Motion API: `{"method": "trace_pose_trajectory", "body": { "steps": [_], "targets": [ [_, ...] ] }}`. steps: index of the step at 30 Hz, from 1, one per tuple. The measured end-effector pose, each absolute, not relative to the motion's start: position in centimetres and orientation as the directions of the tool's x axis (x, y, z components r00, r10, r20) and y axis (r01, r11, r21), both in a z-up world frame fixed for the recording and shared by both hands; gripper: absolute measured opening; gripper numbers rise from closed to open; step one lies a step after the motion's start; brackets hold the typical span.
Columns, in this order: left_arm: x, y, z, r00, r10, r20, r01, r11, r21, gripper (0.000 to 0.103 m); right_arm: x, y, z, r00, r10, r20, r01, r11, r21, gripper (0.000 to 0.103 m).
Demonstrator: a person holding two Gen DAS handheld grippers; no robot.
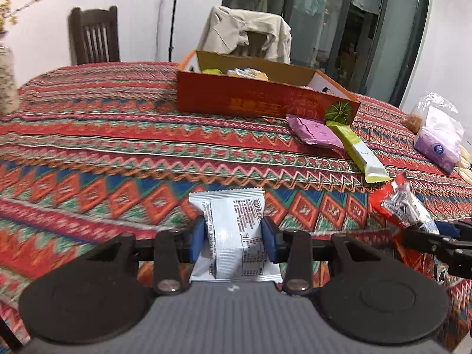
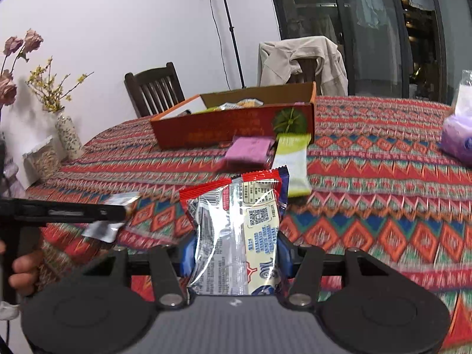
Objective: Organize snacks
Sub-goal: 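Carry both packets into the box and open both grippers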
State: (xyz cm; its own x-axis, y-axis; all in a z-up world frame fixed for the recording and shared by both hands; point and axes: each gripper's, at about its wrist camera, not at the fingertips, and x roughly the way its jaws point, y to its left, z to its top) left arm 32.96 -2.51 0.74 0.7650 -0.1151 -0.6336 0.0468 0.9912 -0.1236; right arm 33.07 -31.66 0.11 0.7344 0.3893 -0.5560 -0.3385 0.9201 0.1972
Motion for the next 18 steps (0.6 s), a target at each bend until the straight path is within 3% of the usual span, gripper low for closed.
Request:
{"method": "trace_pose_trajectory", "body": {
  "steps": [7,18],
  "targets": [
    [30.7,-0.1,2.8,0.809,-0.117,-0.576,0.050,0.990,-0.131,0.041,30.2,-29.3,0.7,0.743,0.395,-0.541,-0.340,0.918,0.203,0.053],
    [32.0,1.2,2.8,0.810,-0.181,-0.557,0.080,0.976,-0.201,0.041,30.9,-27.4,2.2,0.750,0.377,-0.544,-0.358,0.922,0.146,0.053]
  ]
}}
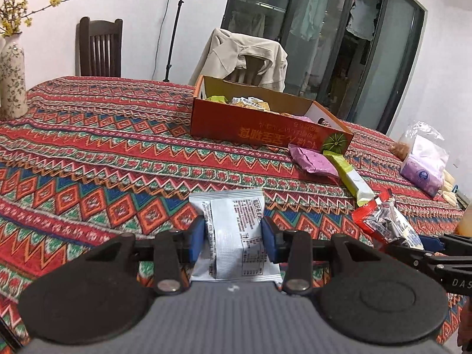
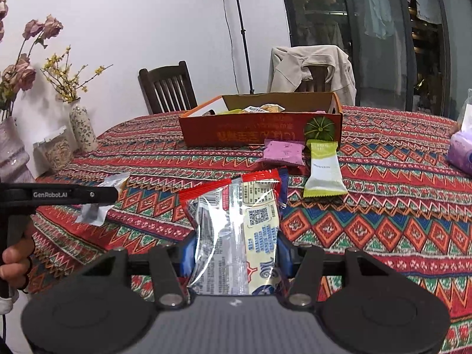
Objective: Organize snacks
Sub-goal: 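Carry both packets into the box and open both grippers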
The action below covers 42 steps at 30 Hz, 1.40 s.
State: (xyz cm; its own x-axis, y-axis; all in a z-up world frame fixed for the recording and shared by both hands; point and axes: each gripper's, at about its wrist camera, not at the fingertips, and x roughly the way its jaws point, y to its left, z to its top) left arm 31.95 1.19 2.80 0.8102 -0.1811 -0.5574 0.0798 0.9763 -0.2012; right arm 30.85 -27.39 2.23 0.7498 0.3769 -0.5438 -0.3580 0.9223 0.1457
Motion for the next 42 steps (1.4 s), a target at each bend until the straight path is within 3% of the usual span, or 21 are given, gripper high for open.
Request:
{"method": "trace_pose_trajectory", "body": {
  "steps": [5,11,17,24,33,36,38,40,42],
  "targets": [
    [36.0,1.8,5.3,0.822,-0.241,-0.516,0.144,0.964,-0.222,0.041,33.2,-27.6,3.7,0.759,0.396,-0.516,-0.373,0.915,0.154,0.053],
    [43.7,1.6,9.9,0.884,-0.217,-0.415,0.166,0.974,-0.157,0.041,39.1,-27.9,8.0,0.807,0.415,-0.420,-0.410,0.906,0.106,0.053],
    [52.7,1.8,11.6,0.881,-0.235,-0.410,0.159,0.964,-0.212,0.041,49.2,-27.8,11.0,0.822,0.418,-0.387,-0.410,0.906,0.109,0.053],
    [60.3,1.6,9.3,0.845,-0.241,-0.477,0.136,0.960,-0.245,0.041,59.7,-27.3,10.0,0.826,0.356,-0.436,-0.348,0.932,0.102,0.053],
    [61.4,-0.3,3.9,0.801,-0.172,-0.573,0.137,0.985,-0.104,0.042,66.6,-26.7,5.9,0.813,0.211,-0.543,-0.241,0.970,0.016,0.053],
    [61.4,-0.5,3.6,0.790,-0.169,-0.589,0.135,0.986,-0.102,0.059,66.8,-25.9,4.3,0.801,0.182,-0.570,-0.231,0.973,-0.015,0.053],
    [61.1,-0.3,3.8,0.793,-0.173,-0.584,0.135,0.985,-0.109,0.061,66.9,-25.2,3.6,0.796,0.148,-0.587,-0.225,0.973,-0.060,0.058],
    [60.5,0.0,4.6,0.801,-0.173,-0.573,0.136,0.985,-0.106,0.062,66.6,-24.9,3.3,0.802,0.107,-0.588,-0.209,0.972,-0.109,0.070],
    [59.6,0.3,5.7,0.812,-0.173,-0.557,0.139,0.985,-0.103,0.064,65.9,-24.9,3.9,0.812,0.089,-0.577,-0.198,0.972,-0.128,0.072]
  ]
}}
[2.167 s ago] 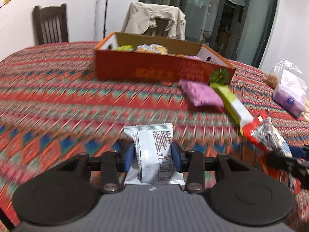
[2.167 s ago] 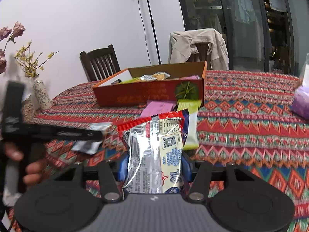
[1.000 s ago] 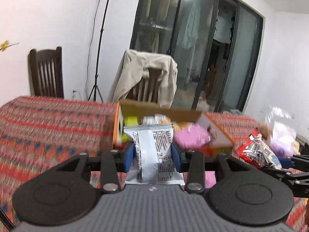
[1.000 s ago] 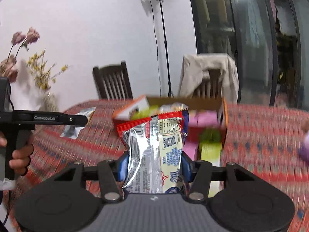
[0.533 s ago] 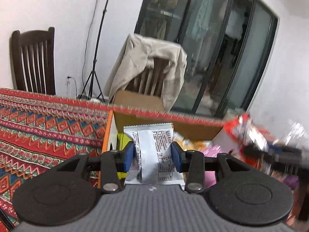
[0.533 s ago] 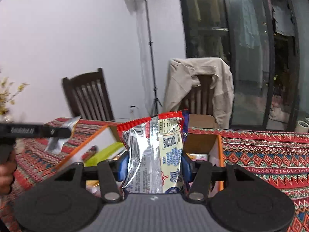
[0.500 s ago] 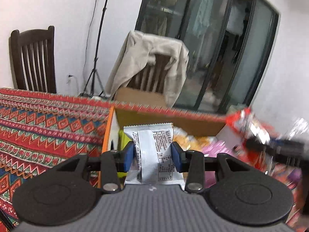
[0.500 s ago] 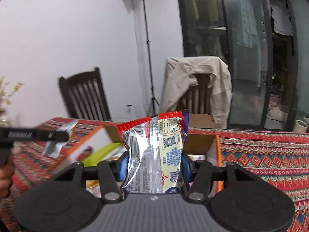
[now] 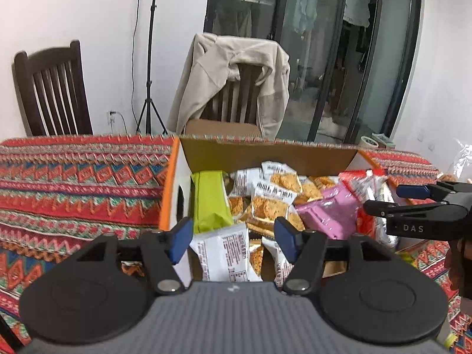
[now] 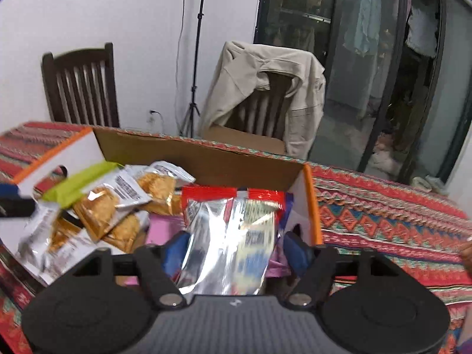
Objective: Organize snacks
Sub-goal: 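Carry both packets into the box and open both grippers, then move both open tools back toward the pink packet and green bar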
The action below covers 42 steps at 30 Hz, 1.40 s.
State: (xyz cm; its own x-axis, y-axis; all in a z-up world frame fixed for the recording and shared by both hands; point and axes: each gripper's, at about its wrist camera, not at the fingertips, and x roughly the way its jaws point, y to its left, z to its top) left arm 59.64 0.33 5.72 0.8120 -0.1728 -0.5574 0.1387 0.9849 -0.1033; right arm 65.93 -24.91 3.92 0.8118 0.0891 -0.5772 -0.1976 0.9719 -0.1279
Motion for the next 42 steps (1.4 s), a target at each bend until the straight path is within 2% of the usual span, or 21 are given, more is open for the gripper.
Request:
{"method": "trace_pose_trajectory", "body": {
  "steps": [12,17,22,24,25,30,35,38,42],
  "targets": [
    [49.1,1.6,13.3,0.875,-0.188,-0.446,0.180,0.982,-0.061,0.078,55.1,-28.3,14.1,0.872,0.165,-0.462,-0.239,0.965,-0.107,0.084],
    [41.6,1.9,14.0,0.897,-0.200,-0.394,0.196,0.979,-0.049,0.084,48.1,-29.3,15.3,0.872,0.208,-0.444,-0.289,0.950,-0.122,0.089],
    [34.0,1.6,12.0,0.904,-0.179,-0.389,0.174,0.984,-0.050,0.089,40.5,-30.1,13.4,0.857,0.266,-0.441,-0.339,0.936,-0.093,0.090],
    [31.2,1.2,10.5,0.904,-0.159,-0.397,0.153,0.987,-0.046,0.091,37.4,-30.3,12.1,0.851,0.306,-0.427,-0.374,0.924,-0.081,0.095],
    [30.0,1.1,9.8,0.903,-0.147,-0.404,0.143,0.989,-0.041,0.091,36.2,-30.5,11.3,0.845,0.320,-0.428,-0.383,0.921,-0.068,0.098],
    [25.2,-0.1,5.7,0.873,-0.109,-0.476,0.095,0.994,-0.054,0.091,30.9,-30.4,7.1,0.822,0.319,-0.471,-0.374,0.927,-0.024,0.098],
    [24.0,-0.7,3.7,0.845,-0.069,-0.531,0.070,0.997,-0.018,0.091,27.3,-30.5,2.9,0.798,0.311,-0.517,-0.344,0.938,0.033,0.098],
    [23.7,-0.9,3.9,0.848,-0.084,-0.523,0.081,0.996,-0.027,0.091,26.4,-30.6,1.1,0.773,0.311,-0.553,-0.339,0.939,0.055,0.098],
    [23.5,-1.1,4.4,0.858,-0.086,-0.507,0.089,0.996,-0.018,0.091,25.4,-30.6,0.3,0.773,0.305,-0.557,-0.334,0.941,0.053,0.098]
  ]
}}
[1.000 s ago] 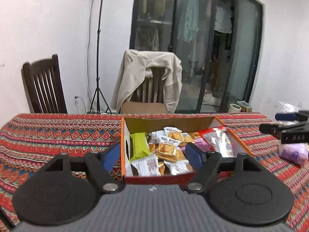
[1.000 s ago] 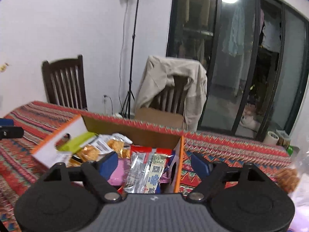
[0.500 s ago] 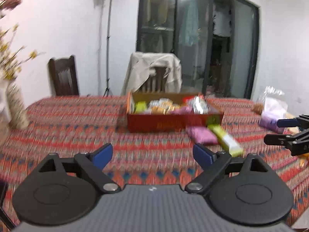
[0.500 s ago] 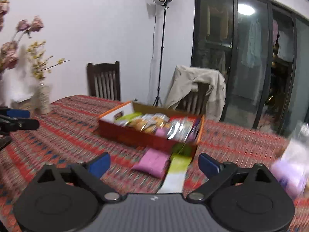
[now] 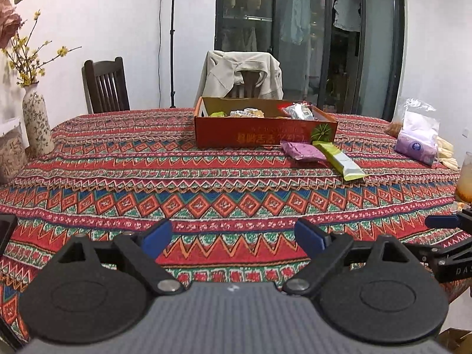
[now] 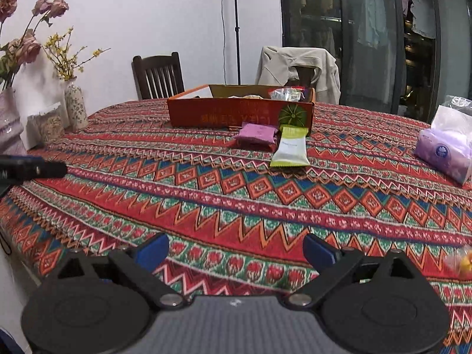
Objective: Organize snacks
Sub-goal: 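Move both open tools back toward the pink packet and green bar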
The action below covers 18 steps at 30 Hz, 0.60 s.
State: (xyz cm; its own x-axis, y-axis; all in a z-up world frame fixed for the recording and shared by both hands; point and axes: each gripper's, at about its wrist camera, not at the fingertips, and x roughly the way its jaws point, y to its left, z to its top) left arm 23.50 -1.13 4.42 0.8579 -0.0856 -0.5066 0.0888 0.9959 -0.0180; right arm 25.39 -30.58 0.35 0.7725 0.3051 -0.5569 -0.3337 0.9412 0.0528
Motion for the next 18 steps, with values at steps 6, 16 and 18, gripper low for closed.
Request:
{"method": "trace_pose_trajectory", "body": {
  "steps": [6,16,18],
  "targets": [
    [25.1,-2.3,4.2,0.848,-0.095,-0.521,0.105,0.994,-0.010,0.091,25.9,-31.1,0.9,0.786,0.314,-0.532,-0.334,0.941,0.062,0.098],
    [34.2,-5.0,2.9,0.811,-0.129,-0.571,0.131,0.991,-0.038,0.091,32.4,-32.6,1.3,0.803,0.291,-0.521,-0.299,0.952,0.070,0.089],
    [37.3,-5.7,2.9,0.795,-0.156,-0.586,0.144,0.987,-0.067,0.091,34.5,-32.6,1.6,0.804,0.291,-0.519,-0.306,0.950,0.060,0.088]
  ]
}}
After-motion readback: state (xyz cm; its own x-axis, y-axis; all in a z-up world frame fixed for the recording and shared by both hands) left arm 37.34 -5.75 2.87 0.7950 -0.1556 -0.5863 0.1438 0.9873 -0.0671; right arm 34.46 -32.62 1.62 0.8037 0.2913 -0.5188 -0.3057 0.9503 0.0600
